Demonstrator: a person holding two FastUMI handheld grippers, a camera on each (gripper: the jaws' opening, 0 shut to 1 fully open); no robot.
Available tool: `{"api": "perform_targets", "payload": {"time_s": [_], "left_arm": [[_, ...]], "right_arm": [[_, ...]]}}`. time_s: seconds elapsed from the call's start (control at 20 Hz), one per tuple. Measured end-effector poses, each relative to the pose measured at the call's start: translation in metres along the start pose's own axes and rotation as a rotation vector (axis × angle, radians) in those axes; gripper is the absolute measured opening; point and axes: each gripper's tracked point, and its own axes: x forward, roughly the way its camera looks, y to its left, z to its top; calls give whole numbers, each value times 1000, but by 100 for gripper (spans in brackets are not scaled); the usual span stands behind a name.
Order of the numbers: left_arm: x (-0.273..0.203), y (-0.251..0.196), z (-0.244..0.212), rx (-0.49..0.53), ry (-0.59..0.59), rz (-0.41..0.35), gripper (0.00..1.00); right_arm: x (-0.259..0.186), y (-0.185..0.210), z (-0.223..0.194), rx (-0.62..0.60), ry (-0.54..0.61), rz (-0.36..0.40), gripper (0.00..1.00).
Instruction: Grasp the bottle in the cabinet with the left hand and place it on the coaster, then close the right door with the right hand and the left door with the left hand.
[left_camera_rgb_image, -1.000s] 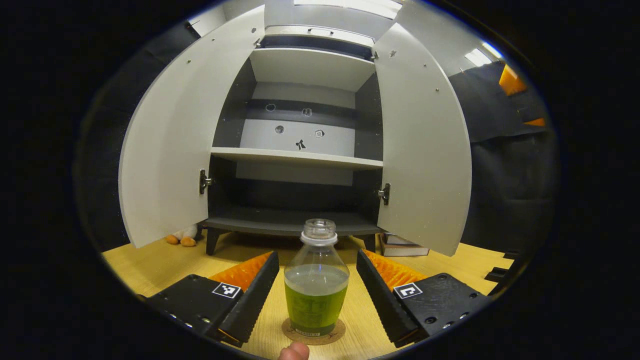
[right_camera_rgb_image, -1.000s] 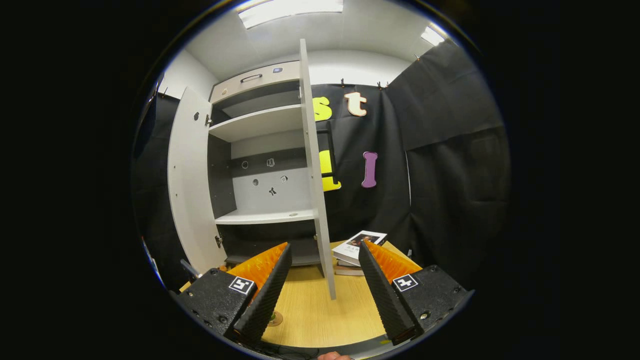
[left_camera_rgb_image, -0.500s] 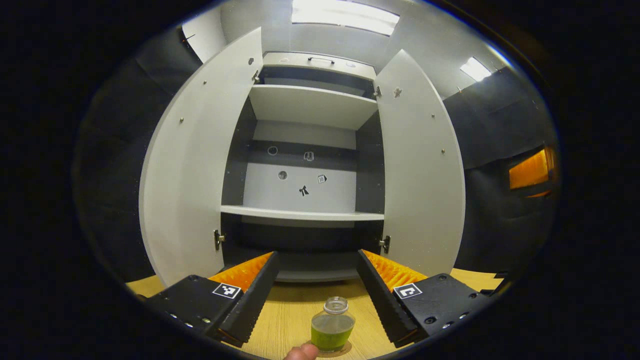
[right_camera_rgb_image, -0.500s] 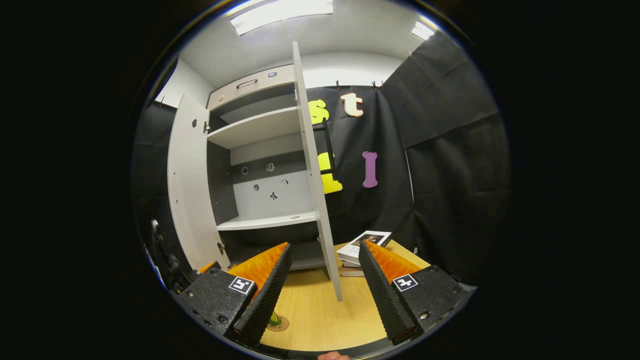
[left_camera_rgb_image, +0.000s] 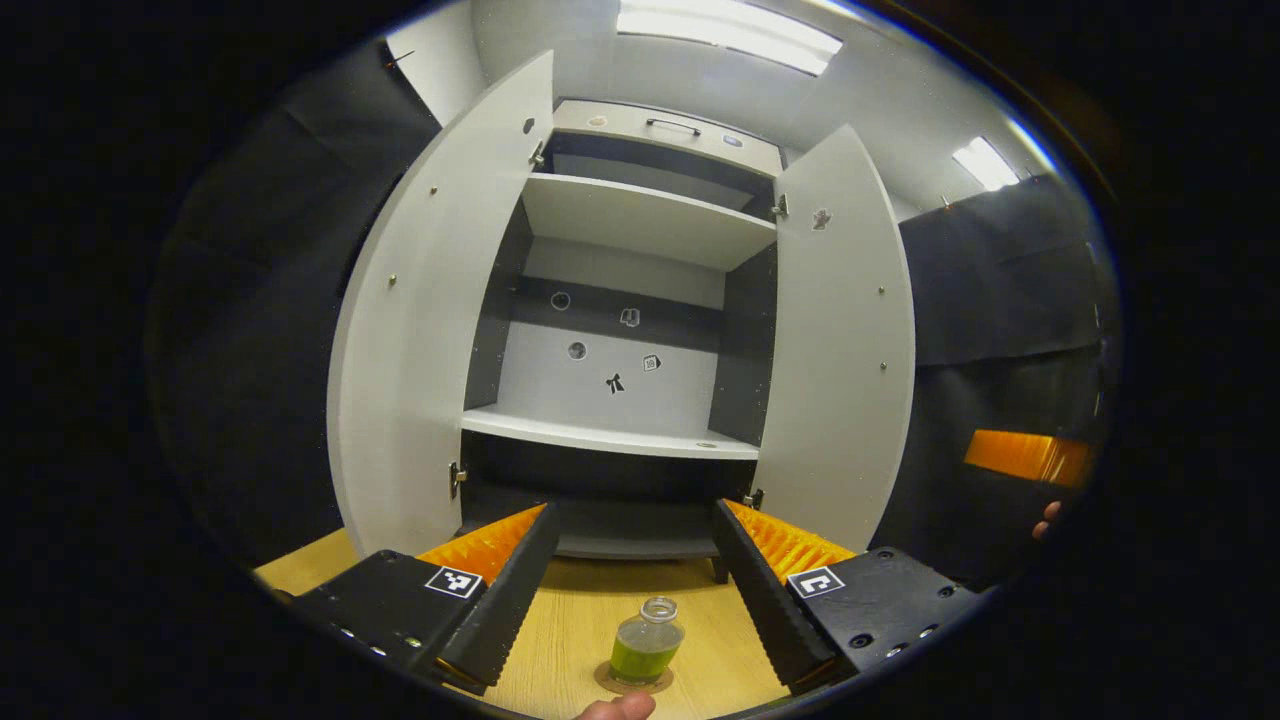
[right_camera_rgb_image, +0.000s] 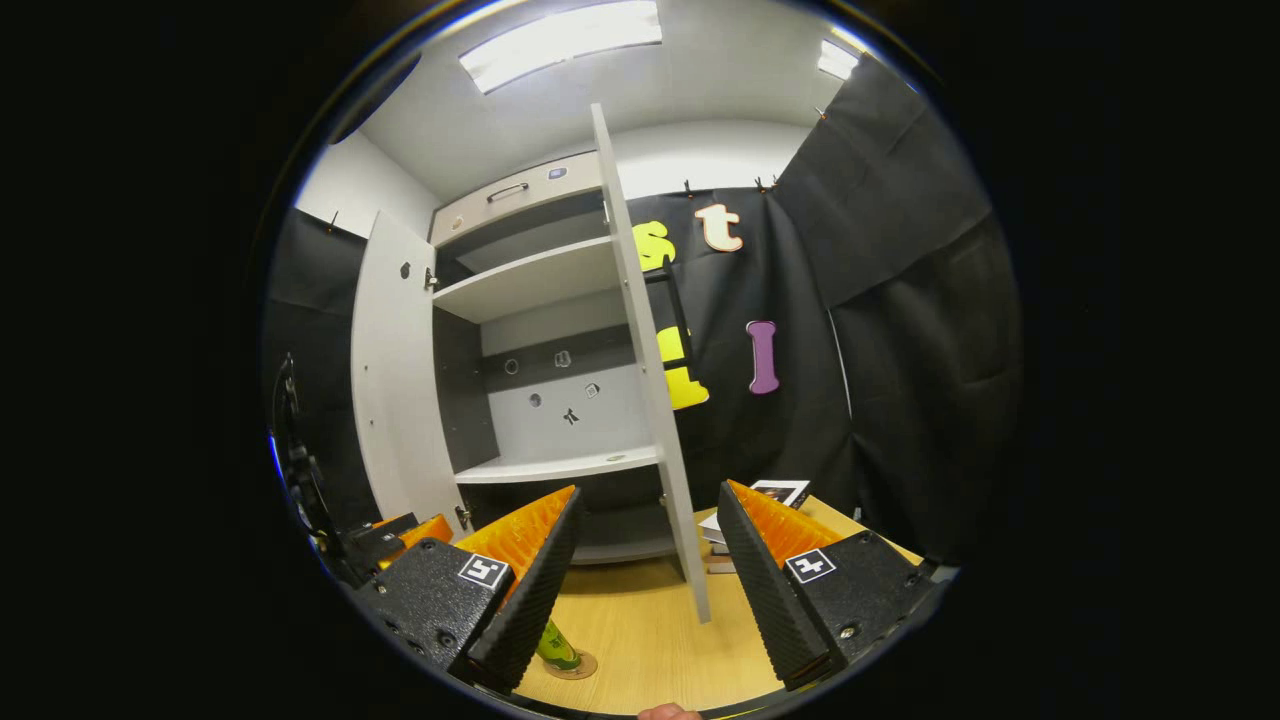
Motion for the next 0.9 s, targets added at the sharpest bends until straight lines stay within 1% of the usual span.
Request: {"api": "perform_targets", "payload": {"time_s": [0.05, 0.1, 0.15, 0.35, 0.45, 0.55, 0.6, 0.7, 0.8, 0.9], "left_arm": [[-4, 2, -4, -14, 18, 10, 99], [-9, 6, -6, -23, 28, 26, 95], [-13, 11, -5, -28, 26, 46, 95], [-20, 32, -1, 5, 15, 114, 95], [-24, 41, 3, 36, 1, 146, 95], [-29, 44, 5, 51, -7, 155, 95], [-30, 44, 4, 55, -2, 155, 95], [-34, 42, 5, 64, -1, 150, 95], [-37, 39, 7, 71, -13, 148, 95], [-38, 37, 5, 75, -10, 150, 95]], "right_arm": [[1, 1, -2, 2, 6, 5, 83], [2, 1, -1, 4, 7, 10, 83], [3, 1, 1, 3, 8, 15, 83], [7, -9, 26, -30, -18, 17, 83], [12, -25, 56, -64, -58, -11, 83], [24, -45, 89, -88, -100, -37, 83], [32, -55, 102, -96, -100, -49, 83], [48, -75, 127, -75, -96, -76, 82], [68, -82, 152, -37, -108, -76, 82], [88, -89, 168, -12, -111, -66, 82]]}}
